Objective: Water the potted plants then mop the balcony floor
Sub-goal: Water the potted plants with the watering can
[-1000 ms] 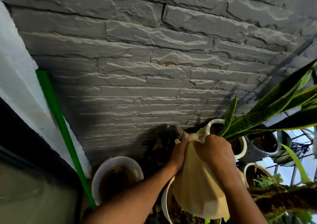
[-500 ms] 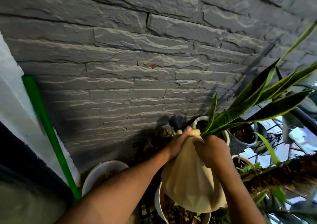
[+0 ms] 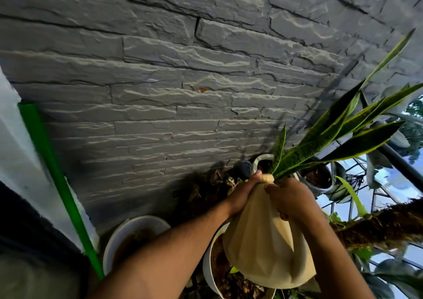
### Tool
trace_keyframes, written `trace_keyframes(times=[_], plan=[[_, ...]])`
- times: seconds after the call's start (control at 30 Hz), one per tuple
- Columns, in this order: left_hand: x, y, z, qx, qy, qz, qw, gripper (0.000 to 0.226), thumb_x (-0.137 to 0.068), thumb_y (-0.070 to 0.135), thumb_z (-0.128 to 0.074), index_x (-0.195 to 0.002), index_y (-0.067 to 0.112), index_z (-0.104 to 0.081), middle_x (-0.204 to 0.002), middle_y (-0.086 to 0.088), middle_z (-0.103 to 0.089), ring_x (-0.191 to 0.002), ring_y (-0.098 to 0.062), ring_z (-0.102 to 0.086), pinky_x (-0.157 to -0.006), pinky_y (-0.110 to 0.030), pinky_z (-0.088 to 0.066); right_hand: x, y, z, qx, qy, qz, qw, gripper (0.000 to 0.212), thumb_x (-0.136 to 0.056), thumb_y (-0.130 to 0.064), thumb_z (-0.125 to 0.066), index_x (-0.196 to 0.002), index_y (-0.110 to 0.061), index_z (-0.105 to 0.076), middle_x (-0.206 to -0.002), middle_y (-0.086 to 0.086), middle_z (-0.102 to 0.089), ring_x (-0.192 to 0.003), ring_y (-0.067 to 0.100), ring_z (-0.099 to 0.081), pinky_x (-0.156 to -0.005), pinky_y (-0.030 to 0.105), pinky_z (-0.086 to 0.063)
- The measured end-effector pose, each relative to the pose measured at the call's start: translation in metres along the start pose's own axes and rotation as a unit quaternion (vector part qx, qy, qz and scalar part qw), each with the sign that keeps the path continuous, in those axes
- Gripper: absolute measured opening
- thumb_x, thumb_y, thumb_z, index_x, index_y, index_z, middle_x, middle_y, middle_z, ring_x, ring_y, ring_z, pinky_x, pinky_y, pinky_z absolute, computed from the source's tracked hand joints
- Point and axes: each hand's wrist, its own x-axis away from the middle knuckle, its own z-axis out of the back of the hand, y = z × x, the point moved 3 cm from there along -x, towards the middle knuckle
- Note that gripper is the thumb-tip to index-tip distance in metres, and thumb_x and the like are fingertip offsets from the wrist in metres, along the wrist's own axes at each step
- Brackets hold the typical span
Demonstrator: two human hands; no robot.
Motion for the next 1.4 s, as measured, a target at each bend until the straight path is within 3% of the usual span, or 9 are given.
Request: trace_keyframes(times=[0.13,0.33,0.47,0.63,0.9,1.03,1.13,1.3,1.4], plan=[[-0.004,0.001,0.005,0.024,0.000,0.012,1.000,0.060,-0.098,0.064,-0.045,-0.131,0.019,-0.068,-0.130,-0.019,-0.067,-0.123,-0.030,-0.062,-0.118,-0.050,-0.038,-0.017,-0.002,-0.005,-0.020,-0.019,-0.022,0.999,0.036,-0.100,-0.028,-0.059,-0.079,-0.001,-0.068,-0.048,0.007,-0.059,-0.040,0.023,-0.055,-0.052,0.029,-0.044],[-0.011,0.002,0.013,0.035,-0.018,0.029,0.999,0.050,-0.101,0.061,-0.042,-0.112,0.027,-0.077,-0.108,-0.003,-0.077,-0.099,-0.013,-0.071,-0.102,-0.035,-0.050,-0.035,-0.003,-0.016,-0.052,-0.031,-0.034,0.998,0.033,-0.098,-0.030,-0.061,-0.083,-0.002,-0.068,-0.048,0.006,-0.056,-0.044,0.024,-0.055,-0.056,0.033,-0.046],[-0.015,0.003,0.015,-0.005,-0.024,0.019,1.000,0.055,-0.094,0.071,-0.047,-0.107,0.029,-0.079,-0.109,-0.007,-0.077,-0.104,-0.019,-0.071,-0.110,-0.043,-0.047,-0.038,0.002,-0.020,-0.077,-0.028,-0.040,0.996,0.032,-0.098,-0.031,-0.061,-0.084,-0.003,-0.067,-0.055,0.009,-0.058,-0.049,0.026,-0.056,-0.057,0.034,-0.045],[-0.021,0.013,0.010,-0.090,-0.014,0.005,0.996,0.066,-0.082,0.081,-0.047,-0.114,0.031,-0.076,-0.124,-0.007,-0.072,-0.121,-0.022,-0.065,-0.114,-0.046,-0.042,-0.027,0.010,-0.014,-0.058,0.021,-0.036,0.997,0.038,-0.098,-0.041,-0.060,-0.079,-0.008,-0.066,-0.053,0.006,-0.065,-0.040,0.023,-0.062,-0.057,0.034,-0.053],[-0.033,0.047,-0.030,-0.206,0.002,-0.062,0.977,0.051,-0.070,0.081,-0.061,-0.090,0.037,-0.078,-0.095,0.006,-0.077,-0.099,-0.014,-0.071,-0.098,-0.036,-0.053,-0.013,0.021,0.009,-0.098,0.102,-0.029,0.990,0.049,-0.100,-0.041,-0.058,-0.065,-0.006,-0.059,-0.051,0.007,-0.063,-0.053,0.031,-0.068,-0.062,0.036,-0.055],[-0.043,0.068,-0.056,-0.267,0.066,-0.049,0.960,0.077,-0.067,0.083,-0.060,-0.101,0.017,-0.078,-0.105,-0.010,-0.076,-0.102,-0.028,-0.071,-0.095,-0.038,-0.055,-0.012,0.027,0.021,-0.140,0.142,-0.034,0.979,0.052,-0.100,-0.040,-0.057,-0.064,-0.003,-0.061,-0.042,0.004,-0.059,-0.051,0.028,-0.066,-0.058,0.034,-0.051],[-0.048,0.079,-0.068,-0.307,0.079,-0.051,0.947,0.067,-0.082,0.075,-0.061,-0.102,0.012,-0.077,-0.106,-0.011,-0.075,-0.101,-0.027,-0.070,-0.088,-0.034,-0.052,-0.014,0.032,0.026,-0.176,0.169,-0.033,0.969,0.053,-0.099,-0.041,-0.057,-0.063,-0.002,-0.062,-0.044,0.007,-0.061,-0.054,0.032,-0.067,-0.063,0.040,-0.055],[-0.052,0.091,-0.083,-0.300,0.047,-0.036,0.952,0.071,-0.078,0.081,-0.056,-0.099,0.016,-0.077,-0.104,-0.008,-0.075,-0.100,-0.026,-0.069,-0.082,-0.031,-0.046,-0.030,0.042,0.039,-0.329,0.136,-0.052,0.933,0.045,-0.082,-0.025,-0.061,-0.039,-0.013,-0.064,-0.039,0.008,-0.050,-0.040,0.025,-0.049,-0.053,0.041,-0.044],[-0.062,0.098,-0.089,-0.281,0.045,-0.015,0.958,0.051,-0.071,0.084,-0.057,-0.071,0.037,-0.077,-0.080,0.006,-0.073,-0.092,-0.020,-0.070,-0.083,-0.031,-0.047,-0.039,0.039,0.049,-0.389,0.119,-0.060,0.911,0.031,-0.066,-0.022,-0.056,-0.036,-0.016,-0.062,-0.038,0.008,-0.045,-0.035,0.020,-0.041,-0.050,0.033,-0.036]])
